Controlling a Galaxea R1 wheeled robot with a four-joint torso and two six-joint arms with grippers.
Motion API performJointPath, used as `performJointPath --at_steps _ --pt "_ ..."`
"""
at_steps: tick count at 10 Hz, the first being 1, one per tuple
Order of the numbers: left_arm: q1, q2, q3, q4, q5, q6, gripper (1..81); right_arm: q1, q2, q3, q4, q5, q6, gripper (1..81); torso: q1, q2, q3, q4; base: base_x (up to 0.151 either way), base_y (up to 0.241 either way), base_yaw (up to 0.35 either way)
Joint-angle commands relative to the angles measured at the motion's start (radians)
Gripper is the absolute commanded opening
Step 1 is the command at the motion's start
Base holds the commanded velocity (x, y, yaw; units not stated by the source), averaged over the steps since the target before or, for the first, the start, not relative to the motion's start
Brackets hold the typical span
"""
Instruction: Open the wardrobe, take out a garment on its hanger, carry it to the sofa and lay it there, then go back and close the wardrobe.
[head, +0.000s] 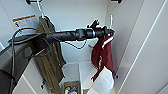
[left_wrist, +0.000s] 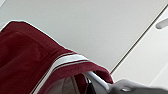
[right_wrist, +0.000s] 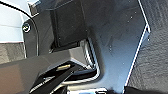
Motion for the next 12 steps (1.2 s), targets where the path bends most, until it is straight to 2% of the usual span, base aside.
performJointPath --at_steps 1,7,12 --pt "-0.207 0.016 0.010 0.031 -0.014 0.001 1.0 0.023 0.008 0.005 0.003 -0.055 -0.003 81.1 0.000 0.000 0.000 0.000 0.000 0.000 0.000" --pt "-0.181 0.026 -0.017 0.028 -0.025 0.000 1.0 0.026 0.008 0.007 0.005 -0.055 -0.007 81.1 0.000 0.000 0.000 0.000 0.000 0.000 0.000" --pt "-0.169 0.021 -0.014 0.026 -0.027 0.000 1.0 0.028 0.010 0.007 0.005 -0.055 -0.007 81.1 -0.001 -0.001 0.000 0.000 -0.108 0.000 0.000"
